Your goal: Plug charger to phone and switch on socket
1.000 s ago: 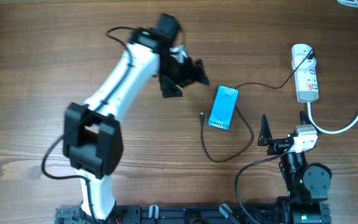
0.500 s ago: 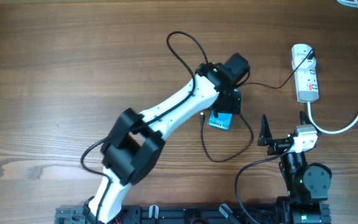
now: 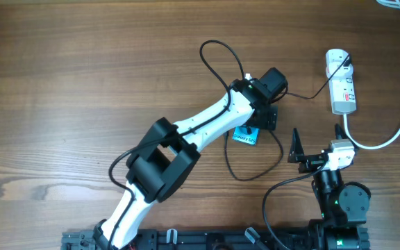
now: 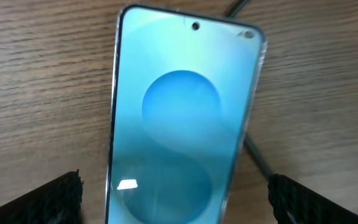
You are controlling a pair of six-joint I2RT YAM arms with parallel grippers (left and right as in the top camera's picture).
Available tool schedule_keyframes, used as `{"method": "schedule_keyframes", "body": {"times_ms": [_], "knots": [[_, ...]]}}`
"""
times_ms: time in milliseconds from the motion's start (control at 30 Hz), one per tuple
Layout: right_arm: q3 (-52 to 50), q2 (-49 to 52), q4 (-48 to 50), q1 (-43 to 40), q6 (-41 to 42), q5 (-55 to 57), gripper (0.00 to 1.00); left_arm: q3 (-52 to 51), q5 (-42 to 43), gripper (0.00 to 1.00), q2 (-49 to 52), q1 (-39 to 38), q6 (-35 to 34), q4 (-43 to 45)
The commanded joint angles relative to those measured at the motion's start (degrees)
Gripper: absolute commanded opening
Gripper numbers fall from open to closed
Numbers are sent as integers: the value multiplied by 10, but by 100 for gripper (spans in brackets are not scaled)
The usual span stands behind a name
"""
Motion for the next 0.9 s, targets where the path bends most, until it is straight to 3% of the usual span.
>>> {"method": "schedule_keyframes", "body": {"times_ms": [0, 367, 533, 667, 767, 867], "knots": [[-1, -5, 2, -2, -1, 8, 100, 7, -10, 100, 30, 0, 29, 3], [-1, -5, 2, -2, -1, 8, 100, 7, -42, 100, 47, 0, 86, 35], [-1, -5, 2, -2, -1, 8, 100, 7, -44, 88, 54, 0, 98, 34], [-1, -5, 2, -2, -1, 8, 100, 7, -44, 86, 54, -4, 98, 31], [-1, -5, 2, -2, -2, 8, 100, 7, -44, 94, 54, -12, 98, 21], [-1, -5, 2, -2, -2, 8, 100, 7, -45, 95, 54, -17, 111, 16]]}}
